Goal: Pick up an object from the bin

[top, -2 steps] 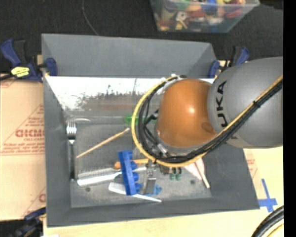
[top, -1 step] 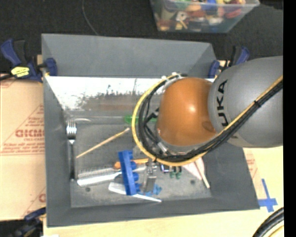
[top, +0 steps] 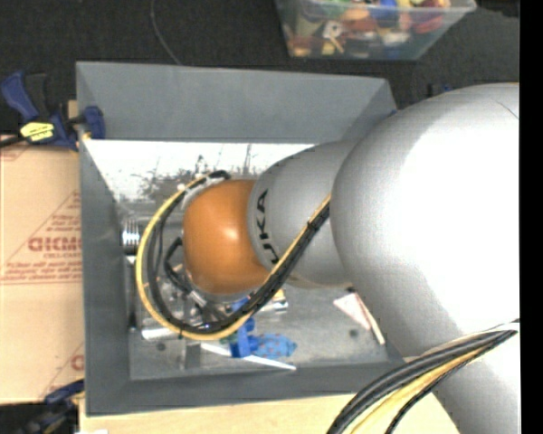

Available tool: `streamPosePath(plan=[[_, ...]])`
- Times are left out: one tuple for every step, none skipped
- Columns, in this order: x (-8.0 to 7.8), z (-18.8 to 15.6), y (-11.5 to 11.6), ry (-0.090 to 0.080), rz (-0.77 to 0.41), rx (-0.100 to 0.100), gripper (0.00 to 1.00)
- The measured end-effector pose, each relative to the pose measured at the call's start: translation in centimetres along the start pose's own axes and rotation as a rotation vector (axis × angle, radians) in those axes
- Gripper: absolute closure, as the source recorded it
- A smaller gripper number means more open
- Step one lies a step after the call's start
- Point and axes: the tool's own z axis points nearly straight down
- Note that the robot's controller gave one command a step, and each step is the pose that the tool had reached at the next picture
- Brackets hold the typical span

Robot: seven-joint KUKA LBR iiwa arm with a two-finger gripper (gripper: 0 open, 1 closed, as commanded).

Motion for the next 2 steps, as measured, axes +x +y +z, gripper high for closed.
streamPosePath(plan=[[0.7, -6.3, 0.5, -0.012, 0.03, 0.002, 0.0], [0.5, -1.1, -0.2, 0.007, 0.012, 0.002, 0.0]])
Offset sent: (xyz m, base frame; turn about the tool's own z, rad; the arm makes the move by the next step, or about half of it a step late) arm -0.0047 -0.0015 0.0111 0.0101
